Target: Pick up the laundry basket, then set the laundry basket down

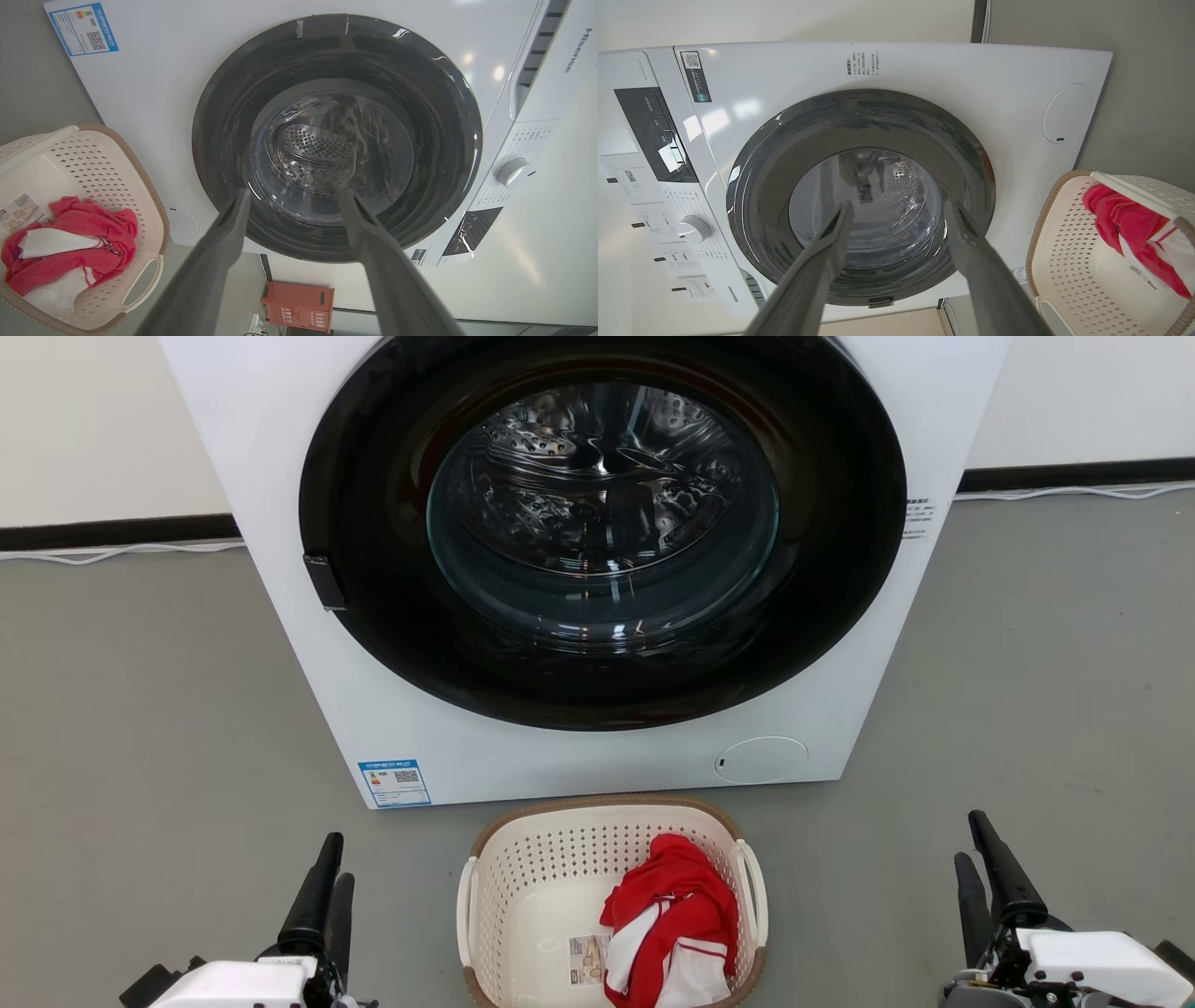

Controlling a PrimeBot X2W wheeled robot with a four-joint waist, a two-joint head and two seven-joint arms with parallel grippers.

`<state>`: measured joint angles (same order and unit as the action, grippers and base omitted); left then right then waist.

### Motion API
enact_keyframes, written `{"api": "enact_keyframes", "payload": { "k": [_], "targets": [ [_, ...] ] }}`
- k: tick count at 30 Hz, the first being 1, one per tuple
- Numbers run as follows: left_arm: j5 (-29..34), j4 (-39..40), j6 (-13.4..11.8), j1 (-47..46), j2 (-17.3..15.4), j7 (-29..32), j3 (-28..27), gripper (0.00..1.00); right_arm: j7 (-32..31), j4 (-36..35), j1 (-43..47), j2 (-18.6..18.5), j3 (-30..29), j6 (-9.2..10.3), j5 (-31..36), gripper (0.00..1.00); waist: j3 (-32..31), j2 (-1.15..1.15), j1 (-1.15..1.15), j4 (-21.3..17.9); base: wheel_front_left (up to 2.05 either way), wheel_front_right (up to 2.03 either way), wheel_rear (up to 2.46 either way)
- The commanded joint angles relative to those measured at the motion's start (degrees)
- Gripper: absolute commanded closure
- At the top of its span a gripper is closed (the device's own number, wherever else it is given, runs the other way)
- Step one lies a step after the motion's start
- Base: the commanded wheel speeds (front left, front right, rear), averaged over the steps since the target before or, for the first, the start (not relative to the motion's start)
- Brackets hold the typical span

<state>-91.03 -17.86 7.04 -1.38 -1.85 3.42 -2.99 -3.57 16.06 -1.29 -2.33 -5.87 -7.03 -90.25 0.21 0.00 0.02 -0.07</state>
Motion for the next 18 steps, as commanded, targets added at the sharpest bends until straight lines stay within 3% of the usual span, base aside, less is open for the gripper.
{"api": "enact_keyframes", "payload": {
  "k": [1, 18],
  "targets": [
    [1.0, 1.3, 0.1, -1.2, -0.4, -0.5, 0.1, 0.0, 0.7, -1.8, -1.2, -0.8, 0.1, -0.11, 1.4, 0.0, 0.0, 0.0, -0.01, 0.0, 0.0, 0.0, 0.0],
    [11.8, 0.8, -0.3, -1.3, -0.5, -3.4, 0.0, 0.0, 3.6, -3.3, -1.2, -1.3, 1.2, -0.16, 17.3, 0.0, 0.2, 0.0, -0.01, -0.2, 0.0, 0.0, 0.0]
  ]
}}
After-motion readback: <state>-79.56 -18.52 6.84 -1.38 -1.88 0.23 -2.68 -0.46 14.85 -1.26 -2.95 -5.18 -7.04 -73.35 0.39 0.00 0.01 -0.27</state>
